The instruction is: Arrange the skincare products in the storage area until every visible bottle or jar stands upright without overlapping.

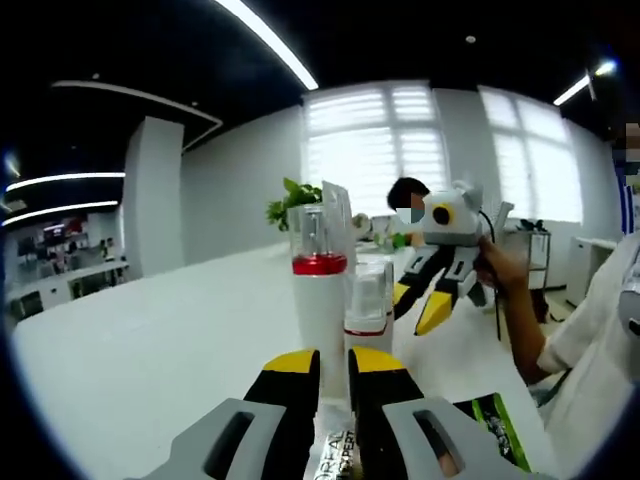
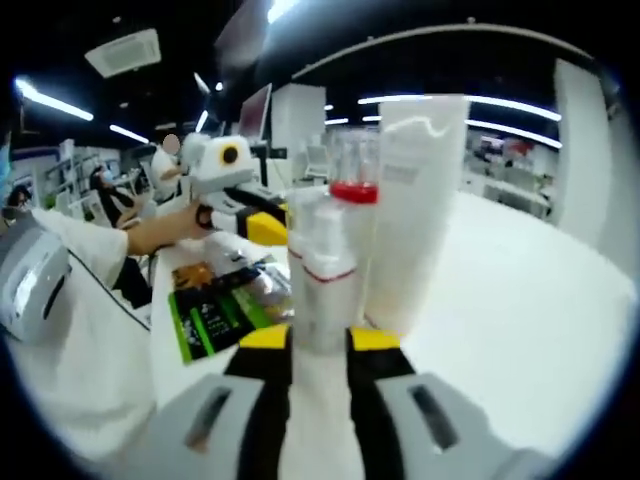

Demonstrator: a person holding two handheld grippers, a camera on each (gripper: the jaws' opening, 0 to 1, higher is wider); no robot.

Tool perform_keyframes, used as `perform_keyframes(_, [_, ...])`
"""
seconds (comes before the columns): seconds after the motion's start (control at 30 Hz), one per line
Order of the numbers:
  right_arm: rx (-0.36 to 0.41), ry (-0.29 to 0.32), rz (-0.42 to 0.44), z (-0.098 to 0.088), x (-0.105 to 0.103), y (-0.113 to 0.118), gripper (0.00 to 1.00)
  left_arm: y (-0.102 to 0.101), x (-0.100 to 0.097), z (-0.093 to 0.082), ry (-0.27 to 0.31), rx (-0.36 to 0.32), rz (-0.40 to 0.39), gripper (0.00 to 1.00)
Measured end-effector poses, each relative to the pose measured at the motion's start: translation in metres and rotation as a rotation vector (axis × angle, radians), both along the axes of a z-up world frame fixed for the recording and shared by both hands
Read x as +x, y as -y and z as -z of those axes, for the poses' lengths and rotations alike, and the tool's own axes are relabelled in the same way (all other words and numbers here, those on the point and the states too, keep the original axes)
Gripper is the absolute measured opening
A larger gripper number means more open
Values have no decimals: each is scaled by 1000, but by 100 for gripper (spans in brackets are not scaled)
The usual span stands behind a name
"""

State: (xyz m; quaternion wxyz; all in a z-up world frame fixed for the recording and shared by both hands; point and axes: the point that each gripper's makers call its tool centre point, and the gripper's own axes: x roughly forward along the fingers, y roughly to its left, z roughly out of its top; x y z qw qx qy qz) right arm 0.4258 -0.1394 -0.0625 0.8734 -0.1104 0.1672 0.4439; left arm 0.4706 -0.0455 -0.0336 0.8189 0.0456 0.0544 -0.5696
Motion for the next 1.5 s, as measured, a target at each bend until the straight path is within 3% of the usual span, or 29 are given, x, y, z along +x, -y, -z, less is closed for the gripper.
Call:
perform_keyframes(0.1, [10, 10, 8, -4, -2, 4, 24, -6, 2, -13, 52, -15, -23, 12])
perform_keyframes(0.3, [93, 53, -11, -23, -6, 3, 27, -9, 2, -18, 53, -23, -27, 12])
perform_keyframes(0.47, [155, 116, 76, -39, 6, 14, 54, -9, 0, -21, 70, -24, -26, 13])
perform_keyframes(0.63, [163, 115, 107, -36, 7, 20, 62, -12, 1, -20, 50, -14, -28, 15])
perform_keyframes(0.77, [210, 135, 98, -45, 3, 18, 64, -18, 0, -22, 33, -20, -34, 20])
perform_keyframes(0.83, [272, 173, 120, -58, 5, 19, 70, -18, -7, -20, 15, -5, -18, 29])
perform_keyframes(0.9, [324, 223, 139, -71, 8, 21, 81, -20, -15, -25, 39, -11, -14, 31])
perform_keyframes(0.97, [391, 234, 159, -80, 9, 22, 90, -23, -24, -29, 57, -18, -7, 32])
perform_keyframes(1.03, [482, 265, 147, -97, 3, 18, 100, -27, -39, -35, 33, -63, 23, 38])
perform_keyframes(1.1, [533, 283, 74, -107, -11, 7, 100, -33, -50, -39, 9, -105, 36, 43])
perform_keyframes(1.2, [589, 291, 12, -117, -21, -3, 100, -43, -56, -42, 24, -133, 20, 44])
perform_keyframes(1.37, [590, 348, -25, -122, -24, -13, 100, -56, -53, -48, 72, -169, -28, 44])
perform_keyframes(1.5, [557, 344, -68, -118, -30, -19, 94, -63, -54, -47, 48, -197, -23, 46])
